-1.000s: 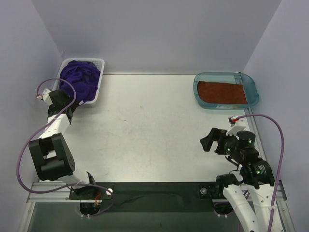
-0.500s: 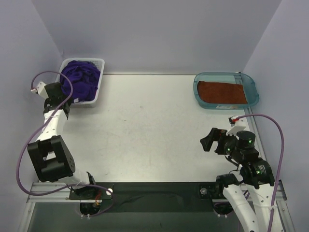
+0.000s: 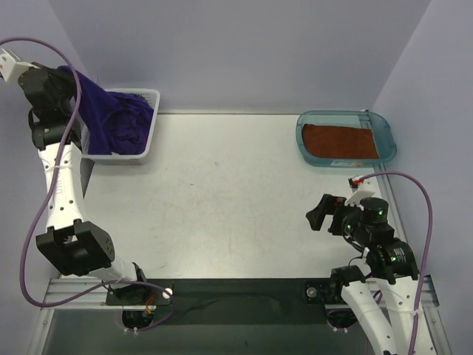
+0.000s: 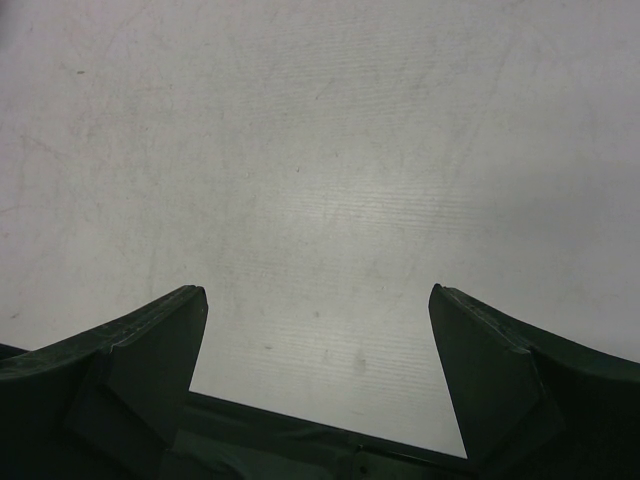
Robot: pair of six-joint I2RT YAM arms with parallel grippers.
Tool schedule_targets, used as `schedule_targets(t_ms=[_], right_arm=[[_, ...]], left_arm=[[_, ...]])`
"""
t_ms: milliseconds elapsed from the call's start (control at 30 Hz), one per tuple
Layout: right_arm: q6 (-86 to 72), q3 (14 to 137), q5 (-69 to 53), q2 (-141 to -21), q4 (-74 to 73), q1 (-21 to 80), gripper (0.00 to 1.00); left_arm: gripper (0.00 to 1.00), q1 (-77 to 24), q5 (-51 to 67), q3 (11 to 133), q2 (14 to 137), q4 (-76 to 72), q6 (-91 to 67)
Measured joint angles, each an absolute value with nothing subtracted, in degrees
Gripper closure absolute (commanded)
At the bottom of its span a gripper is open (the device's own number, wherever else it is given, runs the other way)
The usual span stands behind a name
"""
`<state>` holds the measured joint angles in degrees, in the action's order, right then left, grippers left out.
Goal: Fold and stack the towels
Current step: Grab crumpled towel, then move the towel to the center of the board
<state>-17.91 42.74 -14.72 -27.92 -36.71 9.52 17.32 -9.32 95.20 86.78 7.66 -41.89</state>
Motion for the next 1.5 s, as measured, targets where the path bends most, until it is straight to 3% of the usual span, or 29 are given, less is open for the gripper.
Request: schedule_targets(t_ms=[167, 400, 667, 833, 1100, 1300, 1333, 1367, 1467, 1500], right_arm=[[-18.06, 42.74, -14.31, -27.92, -36.86, 9.52, 0.01], [-18.15, 43.81, -14.13, -27.29, -38.26, 9.52, 0.01], [-18.33, 47.07, -13.39, -24.40, -39.18, 9.52, 0.01], [-19.33, 47.40, -13.30, -23.20, -40.42, 9.54, 0.01], [-21.43, 47.11, -15.03, -22.35, -41.45, 9.54, 0.02], [-22.37, 44.07, -18.13, -26.28, -40.97, 9.54, 0.06], [-22.63, 42.96, -19.11, -28.03, -40.45, 9.61, 0.07], [-22.87, 41.95, -19.92, -29.61, -39.81, 9.76, 0.10], [-23.79, 39.29, -21.89, -35.16, -37.52, 10.26, 0.15], [-24.01, 38.70, -22.22, -37.32, -36.82, 10.72, 0.16]], left_arm=[[1.00, 13.87, -3.42, 104.38, 89.19, 6.68, -39.92], [1.00, -5.54, 1.50, 118.30, 89.97, 8.54, -30.26], [1.00, -24.99, 4.01, 120.75, 88.82, 11.53, -24.14], [1.00, -27.73, 5.48, 107.92, 82.81, 12.86, -25.45], [1.00, -28.25, 10.68, 63.59, 54.63, 20.40, -33.82], [0.88, -28.47, 14.28, 42.41, 28.93, 37.95, -42.09], [0.81, -28.51, 13.91, 40.95, 26.06, 40.14, -43.27], [0.67, -28.53, 13.32, 40.05, 24.32, 42.02, -44.36], [0.46, -28.53, 10.66, 38.87, 24.23, 44.88, -46.94], [0.27, -28.53, 9.52, 38.87, 25.65, 45.30, -47.42]])
